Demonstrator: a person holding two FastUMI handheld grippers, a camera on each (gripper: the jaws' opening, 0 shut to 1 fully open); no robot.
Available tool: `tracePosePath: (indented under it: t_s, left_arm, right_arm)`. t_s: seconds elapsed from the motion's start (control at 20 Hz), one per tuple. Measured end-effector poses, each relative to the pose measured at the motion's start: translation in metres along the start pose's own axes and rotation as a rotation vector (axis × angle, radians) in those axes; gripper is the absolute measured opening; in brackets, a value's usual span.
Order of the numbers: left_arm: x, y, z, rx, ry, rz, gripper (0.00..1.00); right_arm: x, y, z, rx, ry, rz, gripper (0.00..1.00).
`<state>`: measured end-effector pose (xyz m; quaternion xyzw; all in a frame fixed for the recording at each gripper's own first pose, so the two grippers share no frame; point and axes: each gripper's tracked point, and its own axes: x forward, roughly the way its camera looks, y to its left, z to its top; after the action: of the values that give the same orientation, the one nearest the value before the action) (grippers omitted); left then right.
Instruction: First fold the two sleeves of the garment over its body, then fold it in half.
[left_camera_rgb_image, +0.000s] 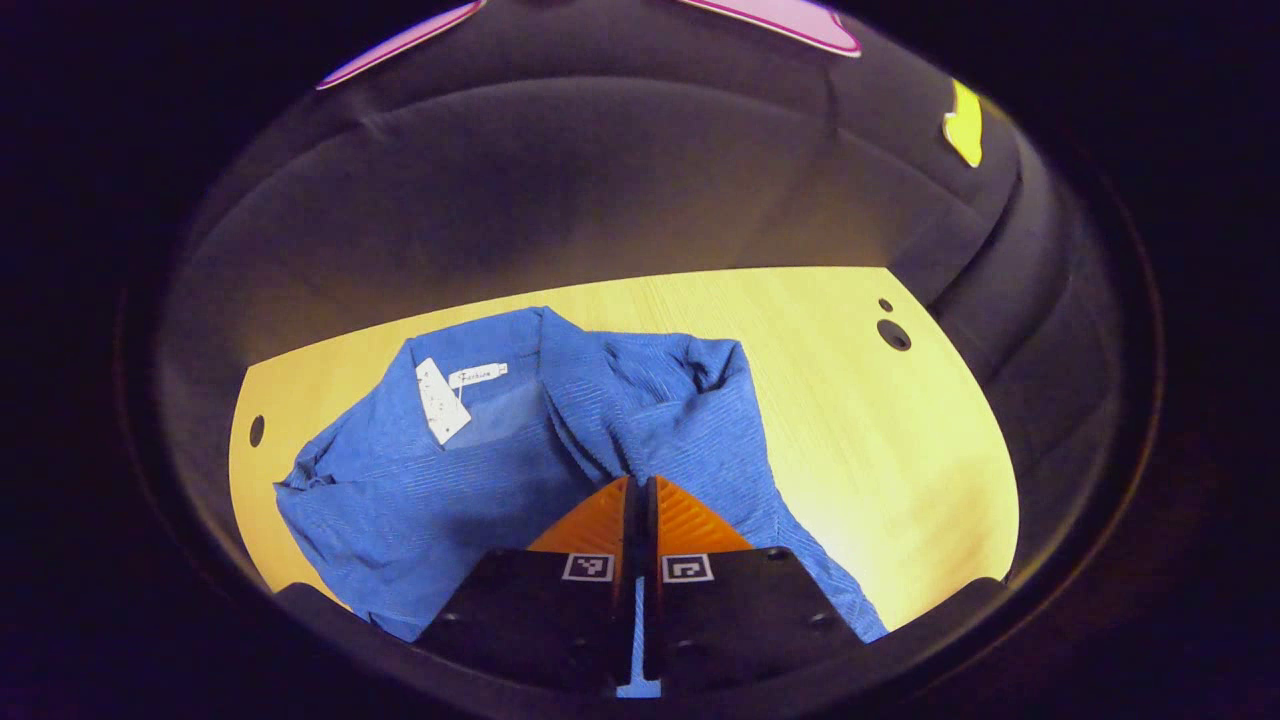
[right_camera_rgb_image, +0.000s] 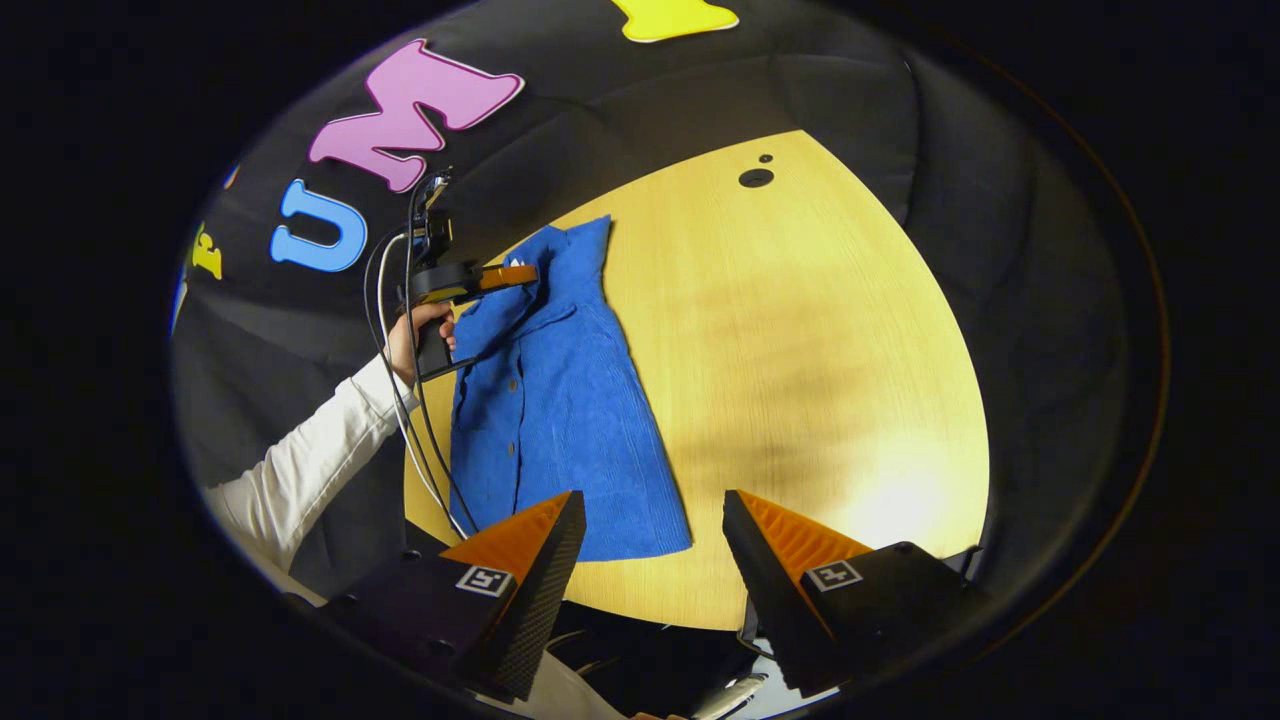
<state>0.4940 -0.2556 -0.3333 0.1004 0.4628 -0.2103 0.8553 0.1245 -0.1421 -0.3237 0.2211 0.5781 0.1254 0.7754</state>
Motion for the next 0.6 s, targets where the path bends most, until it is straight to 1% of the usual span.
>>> tracePosePath:
  t_s: [0.05, 0.1, 0.15, 0.2, 0.25, 0.3, 0.35, 0.4, 0.45, 0.5, 0.6]
  left_arm:
    - [0.005, -0.012, -0.003, 0.02, 0.01, -0.039, 0.02]
    - [0.009, -0.026, -0.005, 0.017, 0.011, -0.087, 0.09]
    - [0.007, -0.039, -0.004, 0.006, 0.006, -0.121, 0.09]
    - [0.007, -0.046, -0.001, -0.004, -0.002, -0.146, 0.26]
    - [0.005, -0.052, 0.002, -0.007, -0.01, -0.154, 0.43]
    - [0.001, -0.054, 0.004, -0.002, -0.022, -0.141, 0.65]
    - [-0.003, -0.054, 0.007, 0.001, -0.04, -0.125, 0.74]
    - [-0.01, -0.056, 0.012, -0.001, -0.064, -0.124, 0.76]
    - [-0.019, -0.062, 0.015, -0.009, -0.083, -0.138, 0.73]
    - [-0.03, -0.065, 0.015, -0.019, -0.097, -0.142, 0.81]
    - [-0.059, -0.053, 0.008, -0.04, -0.105, -0.105, 0.84]
  right_arm:
    - [0.002, -0.001, -0.002, 0.005, 0.005, 0.0, 0.9]
    - [0.003, -0.002, -0.004, 0.008, 0.009, 0.002, 0.9]
    - [0.004, -0.002, -0.006, 0.007, 0.012, 0.005, 0.9]
    - [0.002, -0.003, -0.008, 0.004, 0.015, 0.007, 0.9]
    - [0.002, -0.004, -0.008, -0.001, 0.017, 0.007, 0.9]
    - [0.002, -0.003, -0.008, -0.003, 0.016, 0.008, 0.9]
    - [0.001, -0.003, -0.007, -0.001, 0.011, 0.01, 0.9]
    - [0.002, -0.002, -0.006, 0.0, 0.007, 0.012, 0.9]
    - [0.004, -0.002, -0.006, 0.001, 0.003, 0.009, 0.9]
    - [0.007, -0.001, -0.005, 0.0, 0.001, 0.005, 0.9]
    - [0.014, 0.009, -0.006, -0.014, 0.0, 0.007, 0.9]
